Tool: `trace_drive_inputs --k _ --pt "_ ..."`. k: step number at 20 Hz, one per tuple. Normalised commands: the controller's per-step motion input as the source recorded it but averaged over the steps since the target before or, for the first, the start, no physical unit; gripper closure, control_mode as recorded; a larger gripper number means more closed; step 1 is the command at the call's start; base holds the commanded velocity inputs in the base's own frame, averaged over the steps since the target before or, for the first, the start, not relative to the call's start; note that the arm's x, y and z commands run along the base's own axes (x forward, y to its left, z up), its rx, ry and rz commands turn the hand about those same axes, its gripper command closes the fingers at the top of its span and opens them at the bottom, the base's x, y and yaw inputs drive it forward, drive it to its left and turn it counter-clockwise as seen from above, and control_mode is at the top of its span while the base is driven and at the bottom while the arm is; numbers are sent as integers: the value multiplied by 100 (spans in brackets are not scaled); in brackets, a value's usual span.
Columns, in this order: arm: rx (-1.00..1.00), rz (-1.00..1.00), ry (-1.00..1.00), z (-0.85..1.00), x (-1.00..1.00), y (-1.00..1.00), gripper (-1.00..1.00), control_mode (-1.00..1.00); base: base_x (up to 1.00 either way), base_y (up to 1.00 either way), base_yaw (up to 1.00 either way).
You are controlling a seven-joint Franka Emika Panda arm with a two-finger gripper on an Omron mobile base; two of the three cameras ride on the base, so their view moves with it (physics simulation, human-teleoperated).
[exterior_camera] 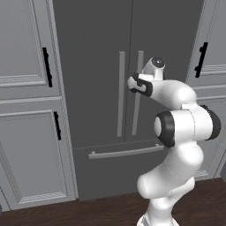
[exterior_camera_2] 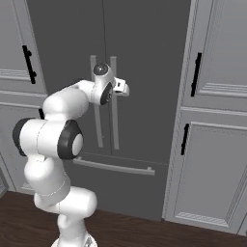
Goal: Grab a lemon wedge from the fridge and one ice cube from the ice bowl, and put them in the glass of lemonade.
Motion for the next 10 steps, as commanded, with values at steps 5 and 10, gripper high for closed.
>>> trace_drive_inputs --k 5,10 --pt "0 0 -7 13 53 12 -100 -100 0 0 0" --pt "0 0 -6 -32 91 0 -100 -100 0 0 0"
